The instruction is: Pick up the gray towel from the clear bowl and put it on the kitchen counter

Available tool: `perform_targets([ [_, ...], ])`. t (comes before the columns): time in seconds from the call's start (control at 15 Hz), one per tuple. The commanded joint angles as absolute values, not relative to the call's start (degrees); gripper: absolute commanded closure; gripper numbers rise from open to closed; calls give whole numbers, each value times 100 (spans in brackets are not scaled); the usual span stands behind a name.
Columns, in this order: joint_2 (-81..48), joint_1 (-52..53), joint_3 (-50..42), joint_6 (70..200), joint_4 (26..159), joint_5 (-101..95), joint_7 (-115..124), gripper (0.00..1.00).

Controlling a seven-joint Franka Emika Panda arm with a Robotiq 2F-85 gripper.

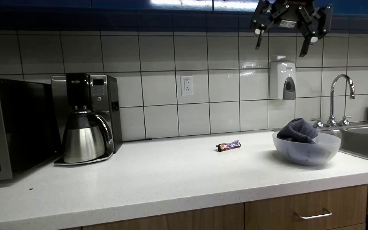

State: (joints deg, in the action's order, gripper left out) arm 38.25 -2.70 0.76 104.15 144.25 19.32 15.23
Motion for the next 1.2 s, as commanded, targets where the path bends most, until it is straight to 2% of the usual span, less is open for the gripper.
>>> perform_targets([
  [0.0, 3610, -515, 119, 11058, 14509, 1739, 1577, 0],
  [0.47, 3144, -760, 2, 12295, 14673, 1454, 1686, 0],
  [1.13, 2608, -1204, -532, 12829, 14608, 1096, 1605, 0],
])
